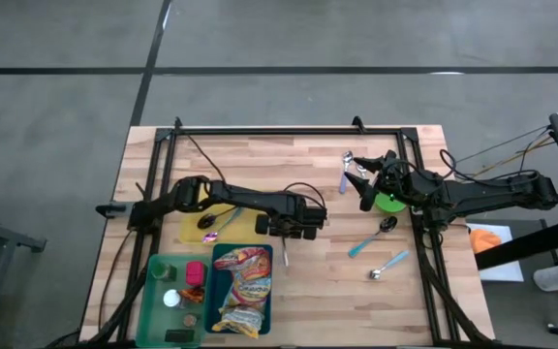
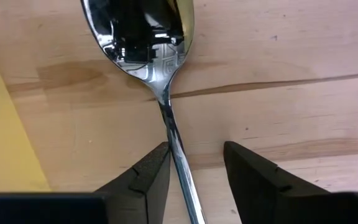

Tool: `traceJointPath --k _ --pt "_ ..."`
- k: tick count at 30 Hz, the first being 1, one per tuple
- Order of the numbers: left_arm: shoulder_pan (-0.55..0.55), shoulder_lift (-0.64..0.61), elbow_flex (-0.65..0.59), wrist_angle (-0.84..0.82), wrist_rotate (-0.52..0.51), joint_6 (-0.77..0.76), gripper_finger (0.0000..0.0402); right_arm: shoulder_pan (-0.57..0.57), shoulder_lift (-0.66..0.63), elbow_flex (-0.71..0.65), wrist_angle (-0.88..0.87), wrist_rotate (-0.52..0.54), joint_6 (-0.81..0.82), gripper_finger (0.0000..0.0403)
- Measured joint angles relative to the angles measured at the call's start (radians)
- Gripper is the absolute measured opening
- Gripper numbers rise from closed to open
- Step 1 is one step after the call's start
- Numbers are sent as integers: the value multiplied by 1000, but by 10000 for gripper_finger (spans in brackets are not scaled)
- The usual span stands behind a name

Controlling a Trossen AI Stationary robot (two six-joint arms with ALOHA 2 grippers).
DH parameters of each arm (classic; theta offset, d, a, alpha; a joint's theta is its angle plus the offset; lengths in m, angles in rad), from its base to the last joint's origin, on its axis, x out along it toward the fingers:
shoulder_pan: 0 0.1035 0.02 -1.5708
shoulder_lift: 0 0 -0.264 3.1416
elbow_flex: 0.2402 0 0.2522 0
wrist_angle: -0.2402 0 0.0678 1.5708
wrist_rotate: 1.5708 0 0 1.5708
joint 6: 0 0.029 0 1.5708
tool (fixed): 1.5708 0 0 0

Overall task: Pick & Place Food Item
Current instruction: Put the silver spoon into the yellow bin

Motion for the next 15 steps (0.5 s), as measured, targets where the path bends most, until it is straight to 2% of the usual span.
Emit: traceJointPath --k 3,9,15 --pt "0 0 0 2 0 0 147 0 0 0 0 0 0 281" --pt "1 0 0 4 -9 0 89 0 0 0 0 0 0 281" --pt "1 0 0 -7 -32 0 52 0 0 0 0 0 0 281"
